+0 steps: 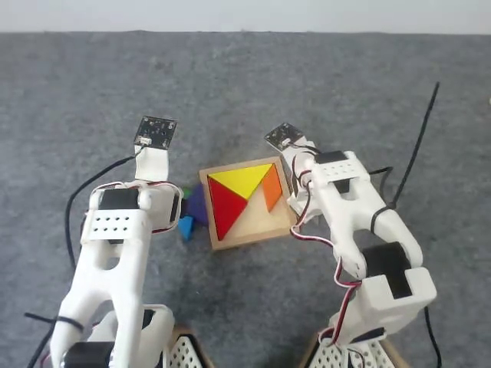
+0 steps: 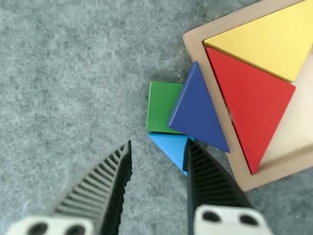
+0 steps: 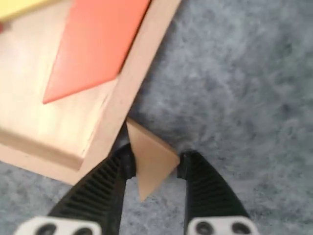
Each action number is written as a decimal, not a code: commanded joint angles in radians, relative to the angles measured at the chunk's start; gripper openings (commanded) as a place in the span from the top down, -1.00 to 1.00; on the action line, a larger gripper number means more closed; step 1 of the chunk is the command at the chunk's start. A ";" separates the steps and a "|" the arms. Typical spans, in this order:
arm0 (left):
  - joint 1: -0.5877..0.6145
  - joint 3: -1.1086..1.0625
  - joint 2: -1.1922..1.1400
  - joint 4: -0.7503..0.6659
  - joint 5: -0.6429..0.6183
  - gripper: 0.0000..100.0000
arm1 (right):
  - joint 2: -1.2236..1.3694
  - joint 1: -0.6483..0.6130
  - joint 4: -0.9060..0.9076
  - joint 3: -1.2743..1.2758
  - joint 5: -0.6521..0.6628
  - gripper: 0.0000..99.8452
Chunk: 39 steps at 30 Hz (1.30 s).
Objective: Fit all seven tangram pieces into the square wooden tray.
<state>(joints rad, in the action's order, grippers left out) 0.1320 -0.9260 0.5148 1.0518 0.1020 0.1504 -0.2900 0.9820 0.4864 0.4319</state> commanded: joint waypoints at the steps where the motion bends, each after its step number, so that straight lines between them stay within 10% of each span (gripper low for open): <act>1: -0.002 0.008 0.006 -0.021 0.014 0.67 | -0.010 0.010 0.018 -0.044 -0.020 0.91; 10: -0.002 0.008 0.006 -0.021 0.014 0.67 | -0.119 0.012 0.308 -0.368 0.078 0.91; 22: -0.002 0.007 0.006 -0.021 0.014 0.67 | 0.044 -0.262 0.308 -0.542 0.853 0.95; 39: 0.003 0.008 0.006 -0.020 0.014 0.67 | 0.225 -0.320 0.300 -0.626 0.945 0.65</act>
<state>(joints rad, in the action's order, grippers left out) 0.1366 -0.9260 0.5148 1.0518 0.1020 0.3790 -0.6030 1.2950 -0.0767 1.4170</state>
